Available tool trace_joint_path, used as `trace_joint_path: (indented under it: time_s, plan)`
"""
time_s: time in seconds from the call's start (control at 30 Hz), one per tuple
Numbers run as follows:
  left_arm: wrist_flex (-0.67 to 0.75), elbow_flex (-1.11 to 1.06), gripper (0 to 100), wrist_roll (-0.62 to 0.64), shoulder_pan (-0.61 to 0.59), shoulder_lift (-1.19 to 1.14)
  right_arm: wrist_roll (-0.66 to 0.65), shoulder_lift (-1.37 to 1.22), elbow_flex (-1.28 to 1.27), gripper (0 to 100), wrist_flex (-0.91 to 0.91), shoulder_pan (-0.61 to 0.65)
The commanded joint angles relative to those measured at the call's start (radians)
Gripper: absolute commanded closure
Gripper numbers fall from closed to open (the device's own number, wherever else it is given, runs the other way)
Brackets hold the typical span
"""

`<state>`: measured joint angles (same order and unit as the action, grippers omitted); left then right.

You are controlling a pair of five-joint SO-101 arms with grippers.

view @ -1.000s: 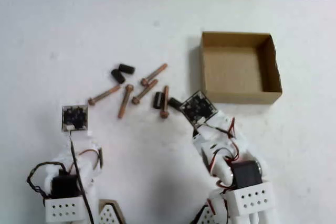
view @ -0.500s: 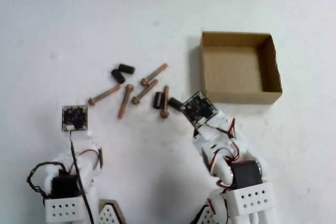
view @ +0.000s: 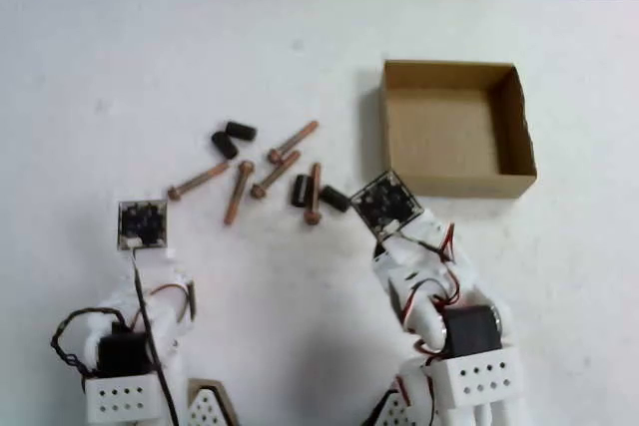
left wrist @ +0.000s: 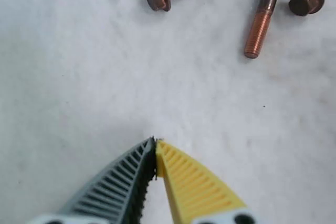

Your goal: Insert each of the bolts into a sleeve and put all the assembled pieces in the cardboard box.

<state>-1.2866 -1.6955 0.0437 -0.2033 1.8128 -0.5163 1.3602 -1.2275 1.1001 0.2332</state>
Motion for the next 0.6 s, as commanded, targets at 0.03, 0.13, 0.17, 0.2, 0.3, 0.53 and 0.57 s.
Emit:
trace_joint_path:
  time_s: [0.03, 0.13, 0.17, 0.2, 0.3, 0.53, 0.57]
  plan:
    - [0.003, 0.003, 98, 0.017, -0.002, 0.010, 0.011, 0.010, 0.012, 98.2, -0.030, -0.010]
    - [0.003, 0.003, 98, 0.017, -0.002, 0.010, 0.011, 0.010, 0.012, 98.2, -0.030, -0.012]
    - [0.003, 0.003, 98, 0.017, -0.002, 0.010, 0.011, 0.010, 0.011, 98.2, -0.030, -0.012]
    - [0.003, 0.003, 98, 0.014, -0.004, 0.010, 0.011, 0.010, 0.011, 98.2, -0.030, -0.012]
    - [0.040, 0.003, 98, 0.011, -0.007, 0.013, 0.011, 0.010, 0.011, 98.2, -0.030, -0.012]
    - [0.219, 0.032, 98, -0.358, -0.142, 0.015, 0.014, 0.010, 0.011, 98.2, -0.030, -0.008]
    - [0.249, 0.032, 98, -0.436, -0.173, 0.015, 0.014, 0.010, 0.009, 98.2, -0.030, -0.008]
